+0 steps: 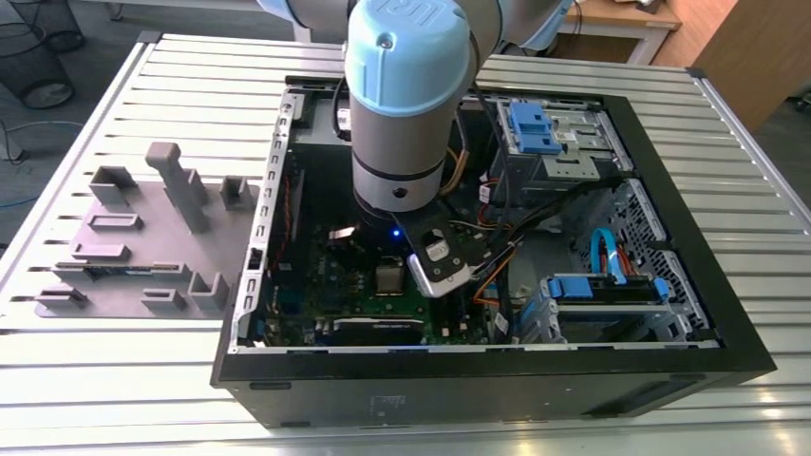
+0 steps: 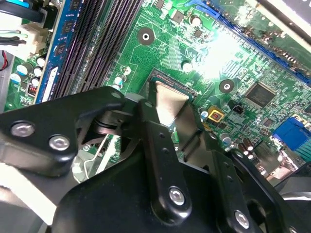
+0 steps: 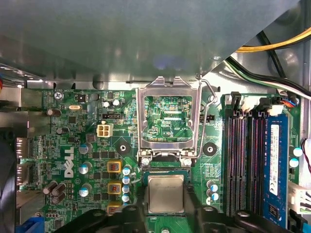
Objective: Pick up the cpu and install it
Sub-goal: 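Place the cpu into insertion slot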
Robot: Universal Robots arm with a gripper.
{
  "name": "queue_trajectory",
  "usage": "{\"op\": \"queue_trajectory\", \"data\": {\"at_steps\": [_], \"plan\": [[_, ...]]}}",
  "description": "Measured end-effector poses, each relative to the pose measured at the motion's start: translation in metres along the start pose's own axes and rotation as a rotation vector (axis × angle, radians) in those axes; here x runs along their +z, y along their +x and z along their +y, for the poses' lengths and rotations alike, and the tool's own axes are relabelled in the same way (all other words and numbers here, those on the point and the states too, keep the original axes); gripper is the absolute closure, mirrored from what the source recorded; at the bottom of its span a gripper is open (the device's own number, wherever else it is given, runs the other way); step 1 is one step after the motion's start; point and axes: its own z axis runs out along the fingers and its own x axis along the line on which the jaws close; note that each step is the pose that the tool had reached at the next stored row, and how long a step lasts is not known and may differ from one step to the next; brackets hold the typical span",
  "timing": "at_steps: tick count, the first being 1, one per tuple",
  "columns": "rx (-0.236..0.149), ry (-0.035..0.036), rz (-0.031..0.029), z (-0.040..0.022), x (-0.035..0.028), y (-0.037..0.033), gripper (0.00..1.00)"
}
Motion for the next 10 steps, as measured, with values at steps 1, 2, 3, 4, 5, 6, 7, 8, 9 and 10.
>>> {"op": "queue_trajectory", "data": {"at_steps": [1,2,3,4,5,6,7,8,9,10], "plan": [[0.0,0.0,0.0,0.0,0.0,0.0,0.55],[0.0,-0.0001,0.0,0.0,0.0,0.0,0.55],[0.0,0.0,0.0,0.0,0.0001,0.0,0.55],[0.0,-0.0003,-0.0002,0.0,0.0005,0.0,0.55],[0.0,-0.0004,-0.0002,0.0001,0.0016,0.0,0.55],[0.0,-0.0002,-0.0001,0.0,0.0027,0.0,0.55],[0.0,0.0002,0.0001,0.0,0.0035,0.0001,0.55],[0.0,0.0003,0.0002,-0.0001,0.0039,0.0001,0.55],[0.0,0.0004,0.0002,-0.0001,0.004,0.0001,0.55],[0.0,0.0004,0.0002,-0.0001,0.004,0.0001,0.55]]}}
